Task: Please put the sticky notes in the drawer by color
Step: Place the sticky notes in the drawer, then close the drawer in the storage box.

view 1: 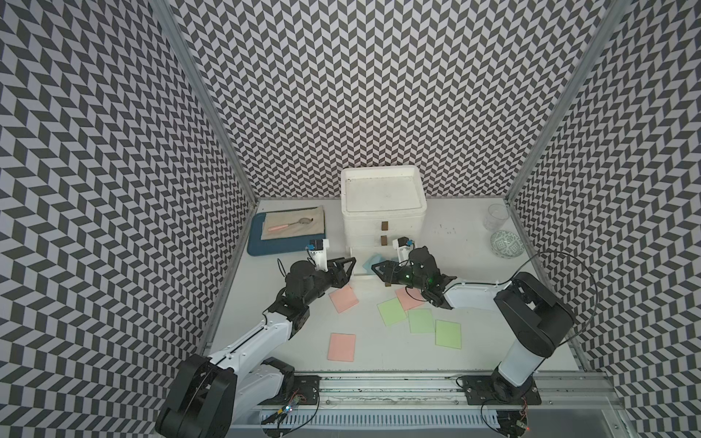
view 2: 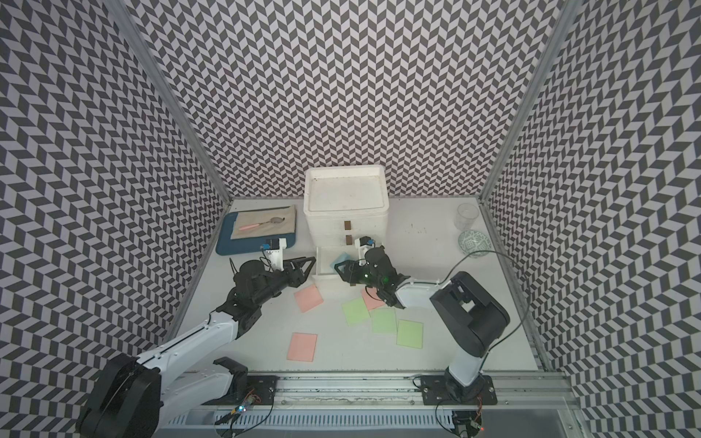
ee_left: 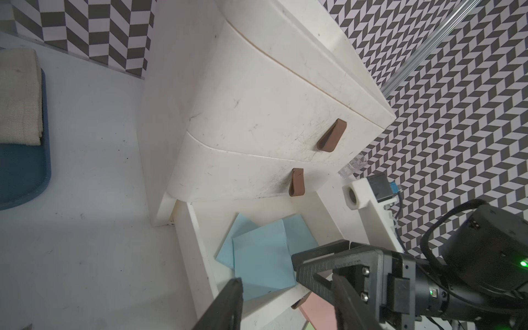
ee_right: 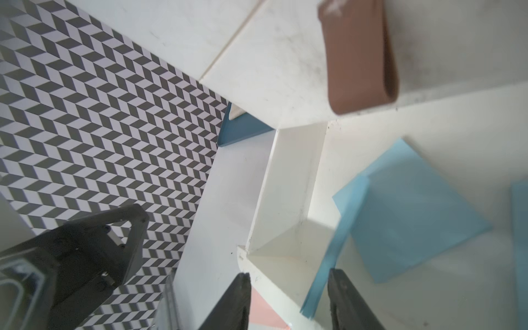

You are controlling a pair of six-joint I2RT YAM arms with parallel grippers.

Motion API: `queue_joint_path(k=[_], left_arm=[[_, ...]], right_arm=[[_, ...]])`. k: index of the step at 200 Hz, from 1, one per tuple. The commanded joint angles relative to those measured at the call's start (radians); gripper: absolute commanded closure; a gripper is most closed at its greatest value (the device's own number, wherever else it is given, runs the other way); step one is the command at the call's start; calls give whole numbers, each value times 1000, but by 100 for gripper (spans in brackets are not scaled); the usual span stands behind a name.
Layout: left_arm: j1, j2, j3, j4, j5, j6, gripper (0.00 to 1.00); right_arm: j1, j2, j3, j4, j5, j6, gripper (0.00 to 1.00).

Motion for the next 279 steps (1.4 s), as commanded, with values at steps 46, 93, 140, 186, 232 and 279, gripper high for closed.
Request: queue_joint_path(k=[46,93,140,186,232,279], left_arm=[[1,45,-16,30,-15,17,46],[-1,105,-7,48,7,14,46],[0,112,-4,51,17,12,46],[-1,123,-1,54,30,10,46],[-2,117,-3,56,37,6,46],[-2,96,-3,48,39,7,46]], right_arm=[[87,-290,-26,-397,362,-299,38],[189,-236,-157,-283,391,-248,39],[188,-152,-110,-252,472,-232,42],[190,-101,-64,-200,489,-222,49],[190,-70,-53,-192,535,-199,56],[190,-31,-38,-189,556,-181,59]])
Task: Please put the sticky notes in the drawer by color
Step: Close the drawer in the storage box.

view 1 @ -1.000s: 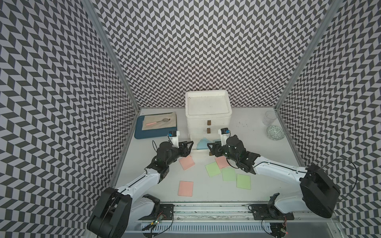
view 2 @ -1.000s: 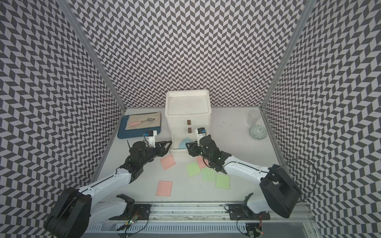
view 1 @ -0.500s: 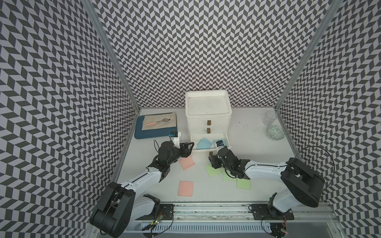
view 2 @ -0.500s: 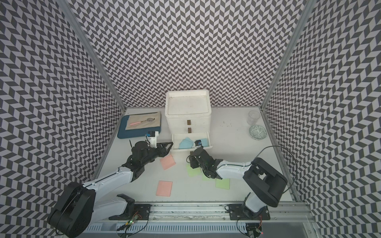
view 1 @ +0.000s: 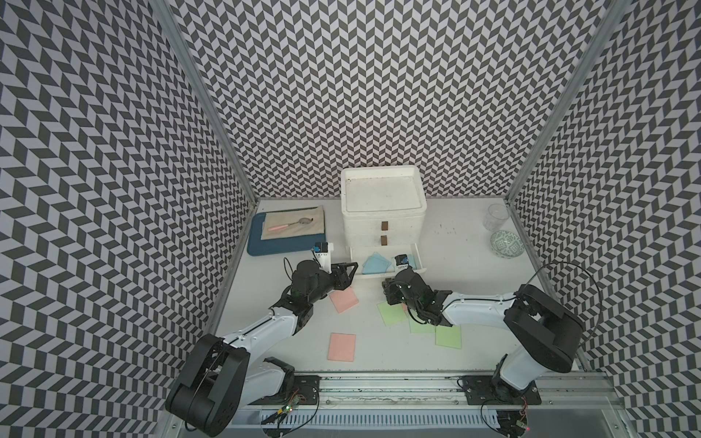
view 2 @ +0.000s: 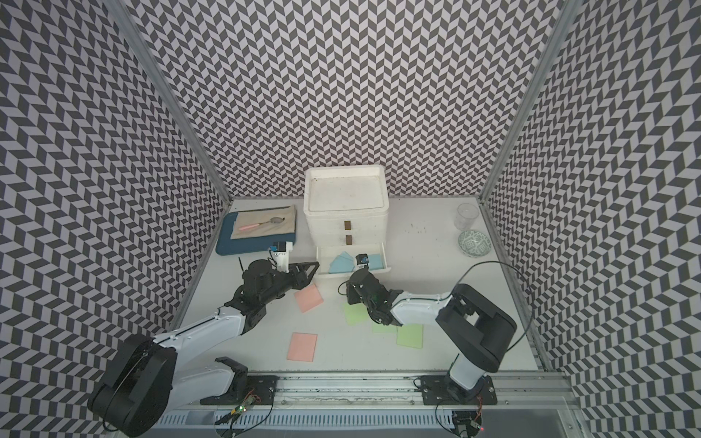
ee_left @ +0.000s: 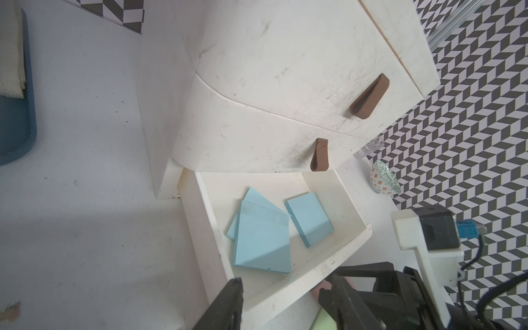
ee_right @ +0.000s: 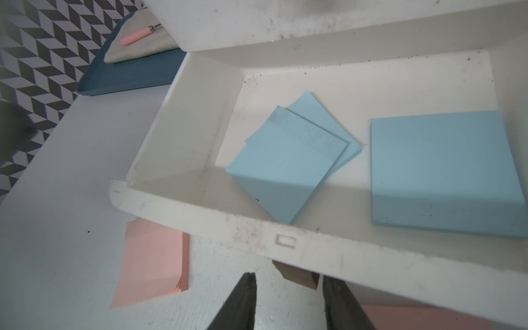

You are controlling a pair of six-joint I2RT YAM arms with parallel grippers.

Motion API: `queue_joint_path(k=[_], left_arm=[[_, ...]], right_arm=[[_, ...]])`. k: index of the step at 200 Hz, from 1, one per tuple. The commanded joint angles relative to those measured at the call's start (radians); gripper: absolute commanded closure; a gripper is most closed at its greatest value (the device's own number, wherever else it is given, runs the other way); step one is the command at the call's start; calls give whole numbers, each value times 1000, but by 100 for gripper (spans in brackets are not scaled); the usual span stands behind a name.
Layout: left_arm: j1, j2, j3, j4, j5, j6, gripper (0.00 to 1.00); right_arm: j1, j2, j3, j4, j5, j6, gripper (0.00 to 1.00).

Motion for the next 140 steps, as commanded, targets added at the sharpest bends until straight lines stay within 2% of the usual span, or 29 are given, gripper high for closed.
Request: queue_joint_path(k=[1,25,61,91,140], left_arm=[[-1,-23,3,17,18,4,46],[-1,-36,-1,17,15,4,46],[0,-36,-2,17,16,4,46],[-1,-35,0,17,18,4,46],[0,-62,-5,7,3,6,46]], right_arm=[[0,31,27,63,41,20,59],[0,49,32,84,54,33,62],[1,52,43,108,87,36,80],[1,53,64,114,101,31,90],[0,97,123,100,126,26,95]])
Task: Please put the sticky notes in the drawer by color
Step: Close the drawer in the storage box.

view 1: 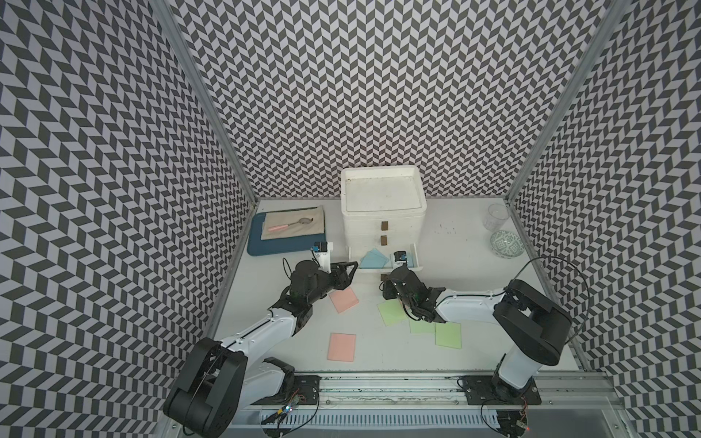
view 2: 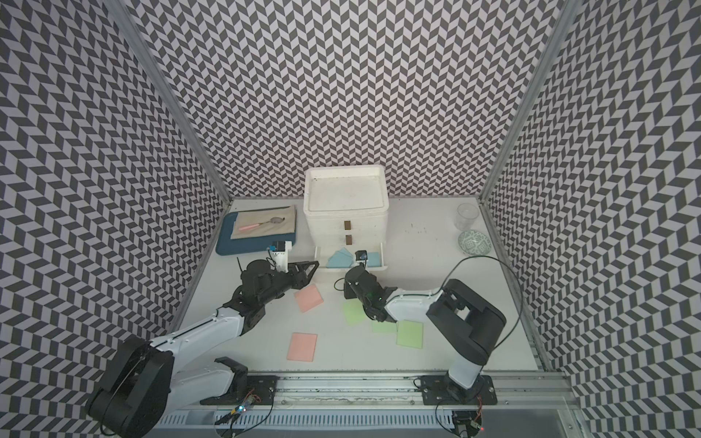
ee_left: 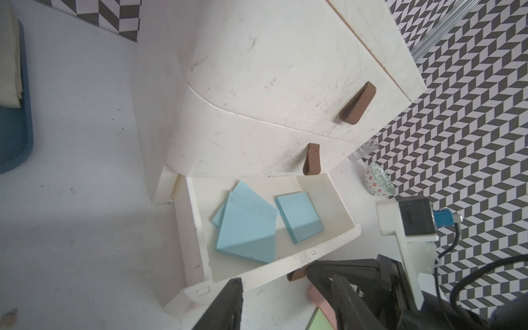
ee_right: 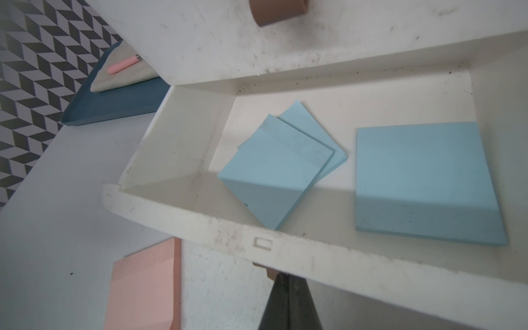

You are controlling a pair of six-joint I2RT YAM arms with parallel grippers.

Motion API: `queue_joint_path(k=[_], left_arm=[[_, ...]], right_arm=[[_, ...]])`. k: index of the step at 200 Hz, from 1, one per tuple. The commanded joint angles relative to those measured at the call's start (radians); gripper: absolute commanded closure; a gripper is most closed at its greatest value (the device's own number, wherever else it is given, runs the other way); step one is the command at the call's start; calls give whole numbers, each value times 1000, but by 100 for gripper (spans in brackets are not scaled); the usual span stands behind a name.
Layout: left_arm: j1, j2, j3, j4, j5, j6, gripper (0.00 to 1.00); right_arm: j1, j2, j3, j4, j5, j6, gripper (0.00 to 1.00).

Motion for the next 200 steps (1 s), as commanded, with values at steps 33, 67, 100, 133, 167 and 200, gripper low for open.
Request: queue_joint_path(k=[33,67,100,133,167,200], left_arm=[[0,-39,-7,6,-10,7,46],[-1,-28,-4,8,-7,7,46],[1,-28,-5,5,-11,8,46],[0,-28,-6,7,-12,6,46],[0,-35,-6,0,-31,12,46],[4,-48,-6,-11,-43,14,46]], right_arm=[[-13,54,84,86,50,-20,96],[-34,67,108,92,50,-35,96],[-58,58,106,110,47,-43,96],[-70,93,141,133,24,-54,96],[-80,148,163,194,-16,-60,95],[-81,145,137,221,6,-65,93]])
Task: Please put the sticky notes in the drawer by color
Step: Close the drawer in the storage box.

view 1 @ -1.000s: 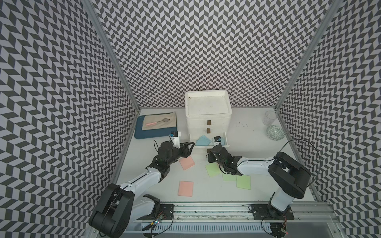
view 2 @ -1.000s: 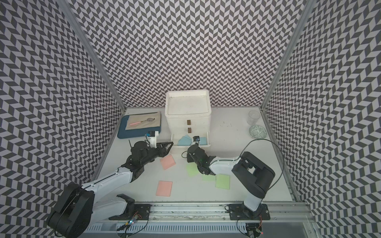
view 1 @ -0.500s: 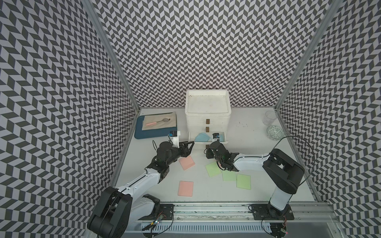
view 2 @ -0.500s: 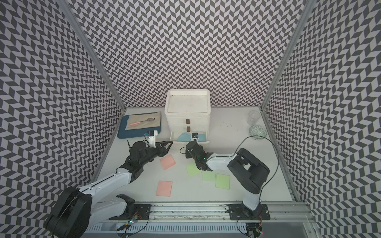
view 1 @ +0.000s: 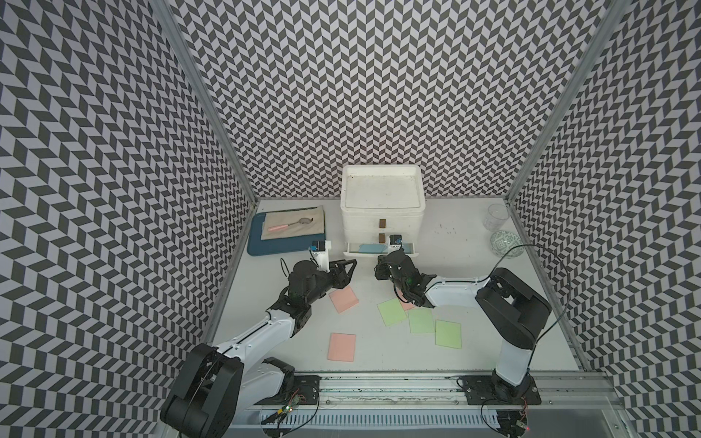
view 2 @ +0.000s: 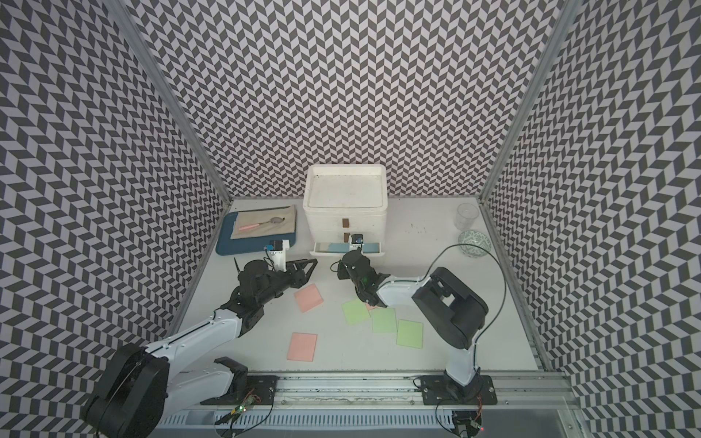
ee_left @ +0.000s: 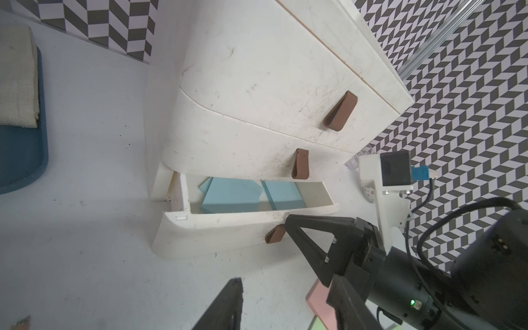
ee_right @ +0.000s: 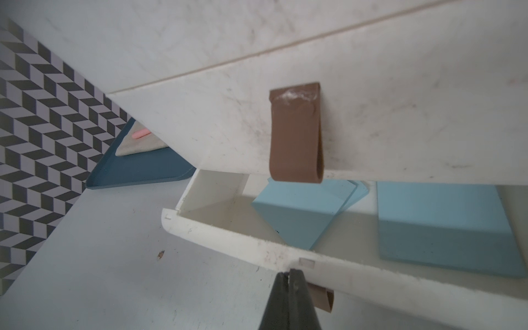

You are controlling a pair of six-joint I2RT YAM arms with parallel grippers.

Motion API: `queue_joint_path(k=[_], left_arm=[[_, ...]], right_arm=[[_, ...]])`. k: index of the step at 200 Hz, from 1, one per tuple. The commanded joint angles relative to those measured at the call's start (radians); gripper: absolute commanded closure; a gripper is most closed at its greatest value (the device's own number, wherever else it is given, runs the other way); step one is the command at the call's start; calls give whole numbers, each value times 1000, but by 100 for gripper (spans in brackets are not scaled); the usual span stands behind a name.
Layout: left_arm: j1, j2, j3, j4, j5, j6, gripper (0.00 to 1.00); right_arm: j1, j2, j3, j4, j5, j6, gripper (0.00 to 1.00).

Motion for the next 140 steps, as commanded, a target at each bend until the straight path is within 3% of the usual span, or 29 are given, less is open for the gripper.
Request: queue_joint_path(k=[1,35,84,140], left_arm=[[4,-18,-7,-8,-16,13,46],[4,-16,-10,-6,-21,10,46],[3,-36,-12,-21,-48,22,46],[3,-19,-8,-14,-39,21,46]], right_arm=[[-10,17,-12,76,18,-16,93],[-36,28,-19,91,50,-61,91],[-83,71,-33,144,-31,-127,86],[-49,-123,-130,113,-74,-170,82]])
